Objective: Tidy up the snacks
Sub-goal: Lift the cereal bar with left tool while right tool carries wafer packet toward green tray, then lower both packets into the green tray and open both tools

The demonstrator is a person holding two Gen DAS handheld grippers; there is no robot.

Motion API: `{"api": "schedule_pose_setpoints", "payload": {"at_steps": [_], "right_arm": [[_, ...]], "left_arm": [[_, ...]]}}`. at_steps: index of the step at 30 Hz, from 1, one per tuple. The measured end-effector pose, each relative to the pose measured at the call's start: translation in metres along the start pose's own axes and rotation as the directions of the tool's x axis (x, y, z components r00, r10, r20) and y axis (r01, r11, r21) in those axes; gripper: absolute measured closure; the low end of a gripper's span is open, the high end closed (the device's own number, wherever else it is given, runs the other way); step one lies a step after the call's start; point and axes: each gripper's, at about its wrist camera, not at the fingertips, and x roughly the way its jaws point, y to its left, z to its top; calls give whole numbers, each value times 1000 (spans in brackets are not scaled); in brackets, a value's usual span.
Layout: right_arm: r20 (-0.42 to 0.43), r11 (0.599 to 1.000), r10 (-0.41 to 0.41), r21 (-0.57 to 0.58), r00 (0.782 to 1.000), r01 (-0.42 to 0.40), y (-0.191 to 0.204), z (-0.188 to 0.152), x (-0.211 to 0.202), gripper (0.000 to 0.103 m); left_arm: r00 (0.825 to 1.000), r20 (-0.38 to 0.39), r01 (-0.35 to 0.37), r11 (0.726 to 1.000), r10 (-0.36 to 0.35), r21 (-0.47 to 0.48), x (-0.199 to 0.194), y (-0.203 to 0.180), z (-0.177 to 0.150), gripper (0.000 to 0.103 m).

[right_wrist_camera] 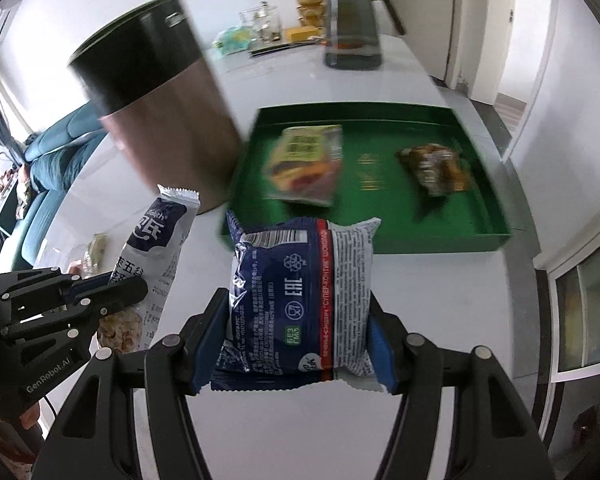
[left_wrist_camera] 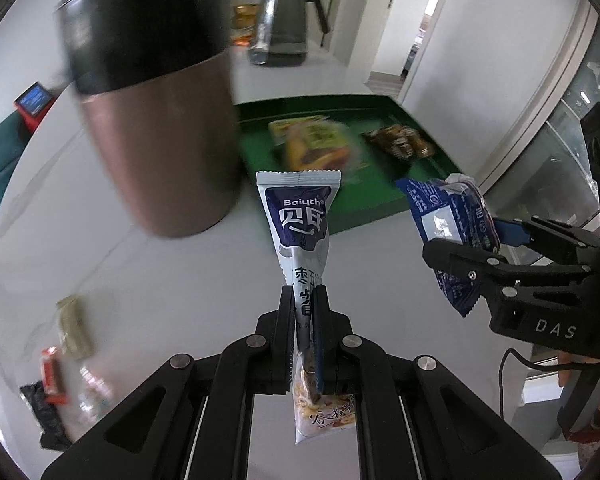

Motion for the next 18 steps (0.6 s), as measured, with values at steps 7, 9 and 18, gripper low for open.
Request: {"api": "schedule_pose_setpoints", "payload": {"at_steps": [7, 9, 18], "right_arm": [[15, 998, -33, 54, 999, 32, -59, 16, -8, 9], [16, 997, -41, 62, 999, 40, -70, 22, -8, 9], [12, 996, -38, 82, 999, 37, -106, 61, 15, 9]], "left_arm": [[999, 19, 35, 999, -36, 13, 25, -43, 45, 98], [999, 27, 37, 999, -37, 10, 33, -49, 61, 98], [999, 37, -9, 997, 11, -71, 63, -58, 110, 98]]}}
